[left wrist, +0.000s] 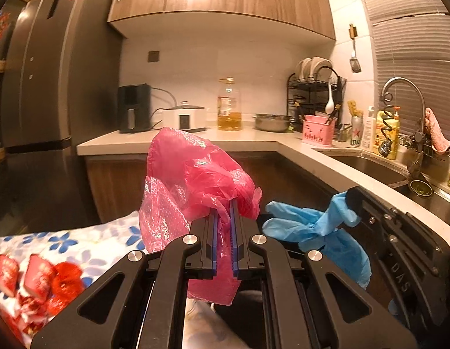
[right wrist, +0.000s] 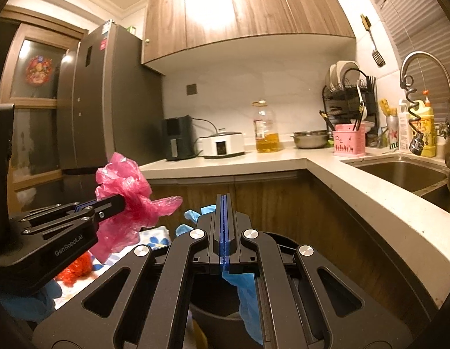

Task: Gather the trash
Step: 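Carry the pink bag and blue glove over the bin and open both tools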

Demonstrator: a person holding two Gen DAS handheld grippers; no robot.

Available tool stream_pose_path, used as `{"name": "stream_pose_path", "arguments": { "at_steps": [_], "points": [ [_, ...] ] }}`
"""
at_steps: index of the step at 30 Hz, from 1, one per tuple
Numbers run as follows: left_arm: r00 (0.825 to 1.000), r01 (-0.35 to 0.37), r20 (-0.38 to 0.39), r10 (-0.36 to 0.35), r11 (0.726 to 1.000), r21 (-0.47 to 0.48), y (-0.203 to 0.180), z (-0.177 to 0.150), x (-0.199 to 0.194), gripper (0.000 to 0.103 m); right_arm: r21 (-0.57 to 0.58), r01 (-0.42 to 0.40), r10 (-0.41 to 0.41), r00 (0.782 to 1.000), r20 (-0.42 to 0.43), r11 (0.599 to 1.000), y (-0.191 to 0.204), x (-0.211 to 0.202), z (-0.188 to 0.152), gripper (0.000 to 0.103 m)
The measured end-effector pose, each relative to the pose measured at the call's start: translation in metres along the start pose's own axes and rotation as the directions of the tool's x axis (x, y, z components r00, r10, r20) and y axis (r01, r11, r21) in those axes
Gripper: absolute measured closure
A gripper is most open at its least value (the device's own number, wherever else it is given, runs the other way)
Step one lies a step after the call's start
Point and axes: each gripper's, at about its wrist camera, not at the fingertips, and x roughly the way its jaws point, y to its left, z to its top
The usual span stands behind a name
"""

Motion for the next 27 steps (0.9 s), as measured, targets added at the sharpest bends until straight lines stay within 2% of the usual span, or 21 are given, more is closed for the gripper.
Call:
{"name": "stream_pose_path", "arguments": {
  "at_steps": [5,17,27],
  "points": [
    [0.999,0.043,-0.011,-0.043,0.999,0.004,-0.011,-0.003,0.024,0.096,0.008,0.007,-0.007,1.000,-0.020,1.000,-0.011,0.013,-0.006,0.103],
    [0.995,0.080,-0.064,-0.079,0.997,0.014,-0.020,-0.015,0.063,0.096,0.021,0.002,0.000,0.997,-0.073,1.000,-0.027,0.041,-0.016,0.103],
    [0.992,0.089,-0.095,-0.086,0.996,0.022,-0.019,-0.024,0.076,0.093,0.028,-0.016,0.019,0.994,-0.105,0.999,-0.028,0.055,-0.020,0.102]
  ]
}}
